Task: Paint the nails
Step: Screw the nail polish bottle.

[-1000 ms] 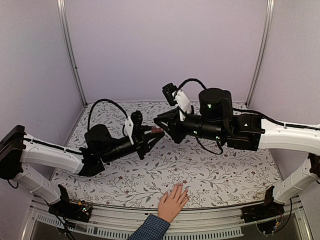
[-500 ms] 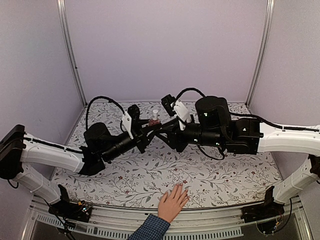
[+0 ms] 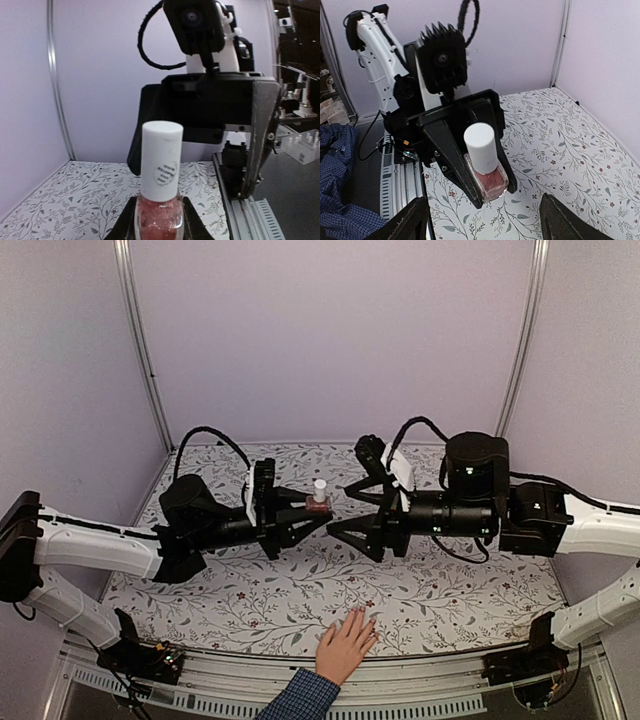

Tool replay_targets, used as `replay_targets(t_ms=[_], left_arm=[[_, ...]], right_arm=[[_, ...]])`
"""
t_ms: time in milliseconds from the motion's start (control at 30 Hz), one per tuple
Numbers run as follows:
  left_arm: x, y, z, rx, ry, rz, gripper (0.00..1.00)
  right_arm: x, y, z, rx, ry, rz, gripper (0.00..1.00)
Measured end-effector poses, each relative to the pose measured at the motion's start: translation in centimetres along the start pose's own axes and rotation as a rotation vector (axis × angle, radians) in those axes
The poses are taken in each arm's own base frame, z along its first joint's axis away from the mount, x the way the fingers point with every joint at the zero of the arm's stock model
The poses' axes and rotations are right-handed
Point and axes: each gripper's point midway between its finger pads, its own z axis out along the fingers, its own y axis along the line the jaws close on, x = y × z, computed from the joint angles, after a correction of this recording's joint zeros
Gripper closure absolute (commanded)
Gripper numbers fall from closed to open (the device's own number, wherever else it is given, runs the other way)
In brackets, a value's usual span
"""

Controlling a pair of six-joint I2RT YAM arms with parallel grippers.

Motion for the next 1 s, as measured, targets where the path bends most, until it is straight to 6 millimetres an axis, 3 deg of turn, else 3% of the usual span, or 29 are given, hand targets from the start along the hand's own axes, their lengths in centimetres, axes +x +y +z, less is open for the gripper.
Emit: replay_targets(t_ms=[233,467,667,700,1000], left_arm=[[-1.3,-6.2,-0.1,0.41,-0.001,-0.035,1.0],[-0.2,-9.9,-0.8,0.671,0.041,-0.111,1.0],[0.5,-11.7,-1.1,0.796,0.07,-0.153,1.0],[0.5,-12.2,-1.1,0.832,0.075,-0.162,1.0],[0.3,-12.7,-1.2,0.869,0.073,-0.16,1.0]], right_arm=[[-2.6,4.7,-3.8,-0.266,-0.098,-0.19,0.31],[-3.2,8.1,-4.2,-0.445,-0.091,-0.327,0.36],[-2.5,10.2,-3.3,-0.54,-0.055,-0.375,0.46],[-1.6,10.7,-2.9,-0.565,-0.025,-0.383,0.53],[-1.4,11.2,-2.8,-0.597,-0.014,-0.392,0.72]])
